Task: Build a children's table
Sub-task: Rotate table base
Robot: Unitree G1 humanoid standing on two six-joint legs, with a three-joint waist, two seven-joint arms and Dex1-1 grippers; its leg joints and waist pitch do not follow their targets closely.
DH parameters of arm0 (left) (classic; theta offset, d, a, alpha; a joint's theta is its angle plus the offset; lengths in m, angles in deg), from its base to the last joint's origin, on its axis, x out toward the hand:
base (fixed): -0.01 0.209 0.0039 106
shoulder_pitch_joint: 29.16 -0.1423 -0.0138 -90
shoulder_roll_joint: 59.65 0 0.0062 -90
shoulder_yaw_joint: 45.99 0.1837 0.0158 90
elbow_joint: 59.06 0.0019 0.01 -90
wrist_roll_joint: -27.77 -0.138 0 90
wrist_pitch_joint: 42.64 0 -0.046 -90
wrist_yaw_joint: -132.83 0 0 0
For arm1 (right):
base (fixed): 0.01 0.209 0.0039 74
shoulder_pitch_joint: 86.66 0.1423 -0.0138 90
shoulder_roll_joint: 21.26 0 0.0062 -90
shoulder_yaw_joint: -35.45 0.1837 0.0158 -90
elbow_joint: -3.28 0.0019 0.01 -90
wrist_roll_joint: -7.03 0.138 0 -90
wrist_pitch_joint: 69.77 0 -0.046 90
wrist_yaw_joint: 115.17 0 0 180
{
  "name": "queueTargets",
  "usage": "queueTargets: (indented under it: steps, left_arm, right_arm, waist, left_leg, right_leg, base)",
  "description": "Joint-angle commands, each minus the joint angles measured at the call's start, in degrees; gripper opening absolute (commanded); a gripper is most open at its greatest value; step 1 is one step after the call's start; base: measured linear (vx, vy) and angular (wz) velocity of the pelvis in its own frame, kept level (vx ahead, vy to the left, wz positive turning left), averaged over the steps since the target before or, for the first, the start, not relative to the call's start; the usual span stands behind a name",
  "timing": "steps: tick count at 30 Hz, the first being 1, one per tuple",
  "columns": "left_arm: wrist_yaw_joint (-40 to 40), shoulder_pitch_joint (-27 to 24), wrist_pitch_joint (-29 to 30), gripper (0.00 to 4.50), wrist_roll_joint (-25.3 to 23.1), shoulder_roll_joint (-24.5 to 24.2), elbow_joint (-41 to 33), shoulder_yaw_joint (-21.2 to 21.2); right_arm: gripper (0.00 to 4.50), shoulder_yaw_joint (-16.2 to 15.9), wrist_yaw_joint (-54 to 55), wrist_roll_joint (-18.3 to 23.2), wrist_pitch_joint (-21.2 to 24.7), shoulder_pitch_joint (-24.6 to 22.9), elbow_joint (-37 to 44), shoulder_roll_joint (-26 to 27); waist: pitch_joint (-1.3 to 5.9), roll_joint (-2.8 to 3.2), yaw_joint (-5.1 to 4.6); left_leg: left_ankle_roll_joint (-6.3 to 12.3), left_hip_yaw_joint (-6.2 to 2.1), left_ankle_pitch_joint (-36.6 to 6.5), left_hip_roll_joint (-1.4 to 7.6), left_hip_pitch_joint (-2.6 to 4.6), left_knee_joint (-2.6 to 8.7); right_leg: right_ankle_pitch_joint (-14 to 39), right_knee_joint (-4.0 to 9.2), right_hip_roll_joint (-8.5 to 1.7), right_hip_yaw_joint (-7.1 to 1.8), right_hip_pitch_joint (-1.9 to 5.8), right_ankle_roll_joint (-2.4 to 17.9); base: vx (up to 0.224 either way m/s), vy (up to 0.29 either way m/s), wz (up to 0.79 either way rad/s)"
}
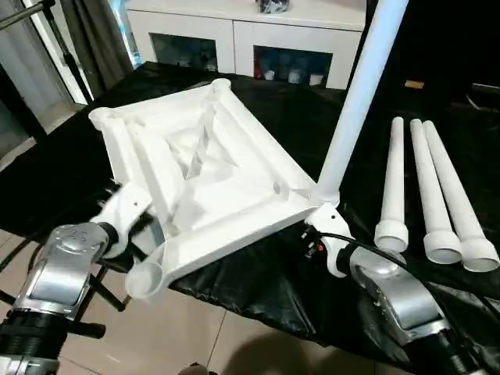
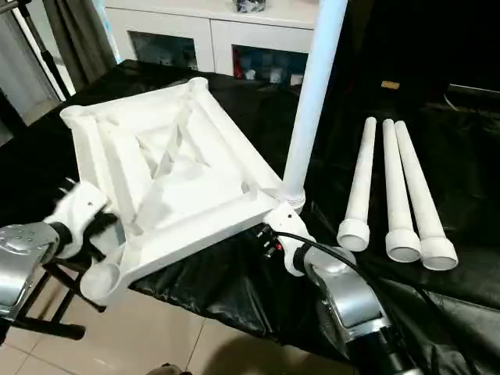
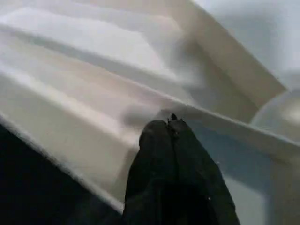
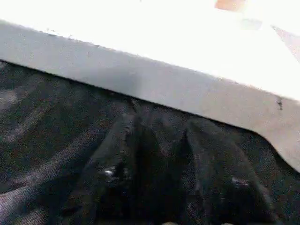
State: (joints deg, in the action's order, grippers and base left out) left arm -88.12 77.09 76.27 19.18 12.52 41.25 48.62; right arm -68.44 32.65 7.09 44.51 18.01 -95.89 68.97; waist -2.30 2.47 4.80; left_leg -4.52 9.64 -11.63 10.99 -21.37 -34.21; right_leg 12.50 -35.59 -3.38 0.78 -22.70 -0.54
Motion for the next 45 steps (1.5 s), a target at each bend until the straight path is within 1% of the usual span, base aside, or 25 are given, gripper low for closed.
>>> queueTargets:
  steps: [1,2,4,5,6,7,8,10,11,12,16,18,20,21,22,23,25,26,28,33,36,37,38,42,45]
  left_arm:
    - [-6.71,-0.67,0.56,0.00,0.34,-2.38,-0.54,3.93]
    - [-9.95,-0.94,0.38,0.00,0.87,-3.55,-1.59,5.51]
    - [-14.87,-1.40,0.50,0.00,2.22,-4.98,-3.66,7.72]
    - [-15.57,-1.42,0.57,0.00,2.41,-5.15,-3.91,8.01]
    - [-18.27,-1.55,0.32,0.00,3.08,-5.80,-5.07,9.28]
    - [-18.27,-1.55,0.32,0.00,3.08,-5.80,-5.07,9.28]
    - [-20.78,-1.14,-0.46,0.00,4.15,-5.63,-6.20,10.73]
    - [-21.65,-0.39,-1.10,0.00,5.07,-4.54,-6.58,11.46]
    - [-21.41,0.22,-0.93,0.00,5.33,-3.55,-6.64,11.76]
    - [-21.18,0.84,-0.84,0.00,5.48,-2.78,-6.64,12.10]
    - [-20.32,3.17,-0.12,0.00,5.89,0.96,-6.43,13.49]
    - [-19.91,4.27,0.05,0.00,6.16,3.48,-6.46,14.49]
    - [-19.60,4.84,0.18,0.00,6.33,5.16,-6.59,15.25]
    - [-18.90,5.21,0.36,0.00,6.48,6.70,-6.59,15.56]
    - [-18.90,5.21,0.36,0.00,6.48,6.70,-6.59,15.56]
    - [-18.74,5.41,0.89,0.00,6.82,7.75,-6.85,15.83]
    - [-18.10,5.70,1.11,0.00,6.98,8.88,-6.88,16.02]
    - [-17.64,5.92,1.21,0.00,7.14,9.84,-6.82,16.22]
    - [-16.96,6.22,1.03,0.00,7.00,10.84,-6.41,16.32]
    - [-15.52,7.98,0.17,0.00,6.38,13.89,-3.79,16.60]
    - [-15.70,8.04,0.41,0.00,6.63,14.61,-4.37,17.06]
    - [-15.98,7.81,0.93,0.00,6.84,14.77,-5.12,17.41]
    - [-16.26,7.42,1.55,0.00,7.02,14.87,-6.14,17.86]
    - [-16.48,5.65,3.87,0.00,7.73,15.57,-10.09,19.26]
    - [-15.94,5.37,4.29,0.00,7.81,16.50,-10.51,19.46]
  right_arm:
    - [1.61,-0.32,1.07,-1.10,-0.79,1.51,-2.51,0.35]
    - [1.44,-0.47,1.27,-1.34,-1.36,2.12,-3.87,0.53]
    - [1.39,-0.66,1.58,-1.76,-2.41,3.07,-6.08,0.82]
    - [1.23,-0.67,1.61,-1.87,-2.64,3.25,-6.48,0.90]
    - [1.23,-0.64,1.73,-2.16,-3.25,3.91,-7.73,1.17]
    - [1.10,-0.64,1.73,-2.16,-3.25,3.91,-7.73,1.17]
    - [1.03,-0.56,1.85,-2.24,-3.92,5.03,-9.14,1.46]
    - [0.92,-0.49,2.02,-2.23,-4.42,5.94,-10.16,1.66]
    - [0.92,-0.45,2.15,-2.27,-4.60,6.37,-10.57,1.76]
    - [0.69,-0.44,2.28,-2.31,-4.97,6.78,-11.15,1.86]
    - [0.50,-0.42,2.75,-2.54,-6.07,7.98,-12.92,2.30]
    - [0.22,-0.49,2.92,-2.75,-6.70,8.39,-13.72,2.58]
    - [0.15,-0.58,3.00,-2.81,-7.02,8.55,-14.06,2.77]
    - [0.15,-0.62,2.99,-2.83,-7.13,8.49,-14.03,2.87]
    - [0.07,-0.62,2.99,-2.83,-7.13,8.49,-14.03,2.87]
    - [0.07,-0.55,2.91,-2.86,-7.29,8.45,-14.11,2.98]
    - [0.07,-0.52,2.85,-2.91,-7.51,8.50,-14.38,3.04]
    - [0.07,-0.52,2.80,-2.90,-7.69,8.53,-14.57,3.10]
    - [0.07,-0.54,2.77,-2.88,-7.87,8.58,-14.75,3.14]
    - [0.07,-0.65,2.26,-2.76,-8.88,9.09,-15.41,3.74]
    - [0.07,-0.64,2.33,-2.84,-8.99,9.23,-15.53,3.95]
    - [0.07,-0.60,2.38,-2.87,-9.02,9.26,-15.55,4.00]
    - [0.07,-0.54,2.41,-2.90,-9.07,9.28,-15.56,4.02]
    - [0.07,-0.08,2.48,-2.98,-9.33,9.22,-15.68,3.72]
    - [0.07,0.08,2.39,-3.11,-9.60,9.14,-15.96,3.54]
  waist:
    - [3.14,0.77,-0.01]
    - [3.09,0.73,-0.20]
    - [3.09,0.90,-0.42]
    - [2.99,0.98,-0.45]
    - [2.89,0.93,-0.46]
    - [2.85,0.86,-0.47]
    - [2.76,1.05,-0.45]
    - [2.65,0.95,-0.54]
    - [2.62,1.05,-0.58]
    - [2.62,1.03,-0.57]
    - [2.63,0.90,-0.25]
    - [2.71,0.88,-0.26]
    - [2.78,0.91,-0.30]
    - [2.88,1.03,-0.29]
    - [2.92,0.97,-0.24]
    - [3.11,0.76,-0.28]
    - [3.17,0.98,-0.33]
    - [3.14,0.86,-0.52]
    - [3.09,1.00,-0.61]
    - [2.90,0.90,-0.75]
    - [2.98,0.88,-0.78]
    - [3.04,1.04,-0.80]
    - [3.02,0.94,-0.89]
    - [3.12,0.99,-1.12]
    - [3.06,0.91,-1.14]
  left_leg:
    - [-1.48,-0.77,-9.01,1.28,0.65,4.35]
    - [-1.62,-0.85,-8.89,1.27,0.54,4.43]
    - [-1.90,-0.69,-9.47,1.35,0.88,4.35]
    - [-1.97,-0.62,-10.17,1.40,0.99,4.38]
    - [-2.02,-0.51,-11.15,1.33,1.06,4.43]
    - [-1.98,-0.52,-11.46,1.35,1.02,4.48]
    - [-2.05,-0.51,-12.29,1.39,1.03,4.59]
    - [-2.35,-0.49,-14.14,1.38,1.24,4.72]
    - [-2.36,-0.50,-14.29,1.40,1.21,4.77]
    - [-2.33,-0.42,-14.39,1.41,1.23,4.72]
    - [-2.09,-0.45,-13.70,1.40,1.14,4.67]
    - [-2.05,-0.42,-12.55,1.40,0.94,4.59]
    - [-1.91,-0.36,-11.89,1.38,0.94,4.51]
    - [-1.83,-0.40,-11.03,1.30,0.78,4.41]
    - [-1.73,-0.39,-10.58,1.29,0.78,4.33]
    - [-1.19,-0.40,-8.59,1.20,0.52,4.15]
    - [-0.96,-0.48,-7.78,1.17,0.45,4.09]
    - [-0.75,-0.44,-7.69,1.14,0.47,4.03]
    - [-0.37,-0.40,-8.47,1.19,0.57,4.05]
    - [-0.59,-0.37,-10.90,1.20,0.68,4.23]
    - [-0.42,-0.45,-10.20,1.27,0.59,4.20]
    - [-0.29,-0.49,-9.81,1.27,0.55,4.16]
    - [-0.19,-0.47,-9.65,1.27,0.50,4.16]
    - [0.64,-0.45,-8.33,1.36,0.42,4.02]
    - [0.75,-0.35,-8.88,1.31,0.46,4.00]
  right_leg:
    - [-1.88,3.36,-3.35,-1.57,2.52,12.24]
    - [-1.59,3.35,-3.39,-1.55,2.59,12.24]
    - [-1.56,3.34,-3.36,-1.60,2.34,12.80]
    - [-1.42,3.39,-3.36,-1.60,2.21,13.33]
    - [-0.21,3.51,-3.31,-1.64,2.22,13.53]
    - [0.51,3.60,-3.42,-1.70,2.29,13.53]
    - [2.19,3.70,-3.42,-1.72,2.19,13.38]
    - [5.67,3.94,-3.45,-1.77,2.11,13.18]
    - [6.20,4.00,-3.48,-1.80,2.12,13.16]
    - [6.99,4.13,-3.45,-1.83,2.08,12.92]
    - [9.73,4.36,-3.56,-1.90,2.09,12.27]
    - [8.85,4.32,-3.52,-1.90,2.12,11.98]
    - [7.65,4.30,-3.42,-1.88,2.13,12.07]
    - [6.44,4.11,-3.38,-1.82,2.31,12.28]
    - [5.64,4.07,-3.36,-1.78,2.31,12.31]
    - [2.51,3.78,-3.30,-1.74,2.62,12.55]
    - [1.03,3.62,-3.28,-1.63,2.68,12.71]
    - [0.07,3.61,-3.18,-1.59,2.67,12.96]
    - [0.89,3.79,-3.22,-1.56,2.62,13.36]
    - [4.97,4.27,-3.31,-1.66,2.52,13.05]
    - [4.03,4.16,-3.35,-1.64,2.62,13.18]
    - [3.29,4.05,-3.37,-1.61,2.66,13.29]
    - [2.87,4.07,-3.34,-1.61,2.69,13.35]
    - [-0.47,3.82,-3.31,-1.50,2.84,14.45]
    - [0.48,3.93,-3.33,-1.52,2.79,14.73]
  base:
    - [0.000,0.000,0.00]
    - [0.000,0.000,0.00]
    - [0.000,0.000,0.00]
    - [0.000,0.000,0.00]
    - [0.000,0.000,0.00]
    - [0.000,0.000,0.00]
    - [0.000,0.000,0.00]
    - [0.000,0.000,0.00]
    - [0.000,0.000,0.00]
    - [0.000,0.000,0.00]
    - [0.000,0.000,0.00]
    - [0.000,0.000,0.00]
    - [0.000,0.000,0.00]
    - [0.000,0.000,0.00]
    - [0.000,0.000,0.00]
    - [0.000,0.000,0.00]
    - [0.000,0.000,0.00]
    - [0.000,0.000,0.00]
    - [0.000,0.000,0.00]
    - [0.000,0.000,0.00]
    - [0.000,0.000,0.00]
    - [0.000,0.000,0.00]
    - [0.000,0.000,0.00]
    - [0.000,0.000,0.00]
    - [0.000,0.000,0.00]
